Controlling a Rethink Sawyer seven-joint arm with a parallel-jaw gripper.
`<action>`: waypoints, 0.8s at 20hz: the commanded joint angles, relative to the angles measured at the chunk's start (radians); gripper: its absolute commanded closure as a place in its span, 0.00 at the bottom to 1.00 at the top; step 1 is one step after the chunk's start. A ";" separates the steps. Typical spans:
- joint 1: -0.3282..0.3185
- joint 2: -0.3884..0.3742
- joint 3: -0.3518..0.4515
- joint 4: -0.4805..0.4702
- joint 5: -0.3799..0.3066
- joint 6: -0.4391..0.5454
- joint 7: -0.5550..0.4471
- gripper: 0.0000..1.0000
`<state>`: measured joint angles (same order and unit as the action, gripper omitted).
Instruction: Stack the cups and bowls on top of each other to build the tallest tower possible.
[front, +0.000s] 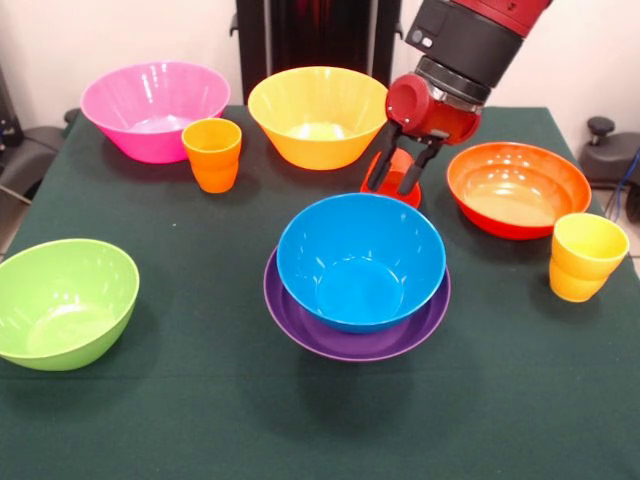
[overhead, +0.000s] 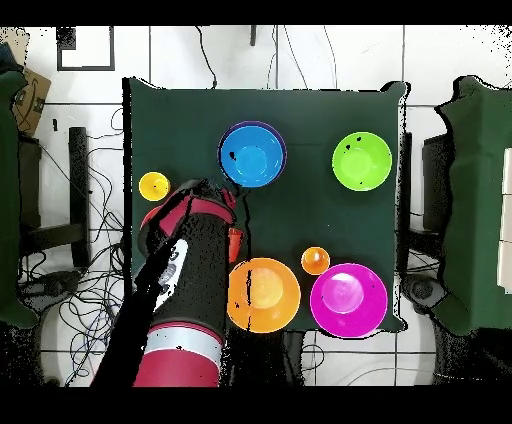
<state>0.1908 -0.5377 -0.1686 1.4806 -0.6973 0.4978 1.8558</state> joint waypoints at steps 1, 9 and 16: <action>-0.016 0.000 0.133 0.052 0.027 0.115 -0.102 0.00; 0.008 -0.058 0.110 0.082 0.022 0.169 -0.116 0.00; -0.052 -0.230 0.152 0.191 0.055 0.261 -0.256 0.00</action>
<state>0.1810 -0.6565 -0.1445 1.5625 -0.6873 0.6148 1.8558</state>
